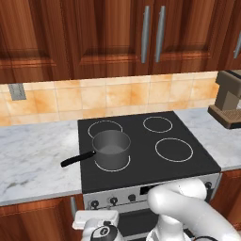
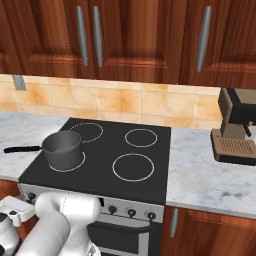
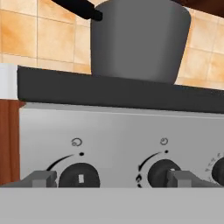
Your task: Turn on the front left burner of the stove.
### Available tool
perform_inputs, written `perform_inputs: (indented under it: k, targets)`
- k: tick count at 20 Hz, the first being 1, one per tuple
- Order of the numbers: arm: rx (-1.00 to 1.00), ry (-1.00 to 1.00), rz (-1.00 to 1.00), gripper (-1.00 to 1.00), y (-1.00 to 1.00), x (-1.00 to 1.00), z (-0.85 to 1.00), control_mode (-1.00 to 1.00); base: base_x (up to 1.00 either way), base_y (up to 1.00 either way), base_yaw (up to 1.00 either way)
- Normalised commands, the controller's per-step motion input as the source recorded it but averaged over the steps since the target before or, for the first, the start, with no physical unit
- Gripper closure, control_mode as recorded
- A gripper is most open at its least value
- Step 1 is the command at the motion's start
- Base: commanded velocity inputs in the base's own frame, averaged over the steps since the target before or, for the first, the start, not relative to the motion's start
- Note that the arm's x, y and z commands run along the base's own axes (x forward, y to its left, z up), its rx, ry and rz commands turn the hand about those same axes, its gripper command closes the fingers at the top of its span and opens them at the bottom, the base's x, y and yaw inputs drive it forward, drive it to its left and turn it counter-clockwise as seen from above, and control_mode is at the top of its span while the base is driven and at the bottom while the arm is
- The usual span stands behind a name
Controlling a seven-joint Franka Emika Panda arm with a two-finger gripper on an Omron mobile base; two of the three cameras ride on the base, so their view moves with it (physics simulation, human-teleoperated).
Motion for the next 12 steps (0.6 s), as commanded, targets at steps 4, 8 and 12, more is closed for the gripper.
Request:
perform_inputs:
  k: [4,8,12]
  targets:
    - [0.00,0.00,0.00,-1.00,0.01,0.14,-0.13,-1.00,0.00,0.00,0.00]
    - [0.00,0.00,0.00,-1.00,0.07,0.07,-0.15,-1.00,0.00,0.00,0.00]
    - [0.00,0.00,0.00,-1.00,0.18,0.01,-0.18,-1.00,0.00,0.00,0.00]
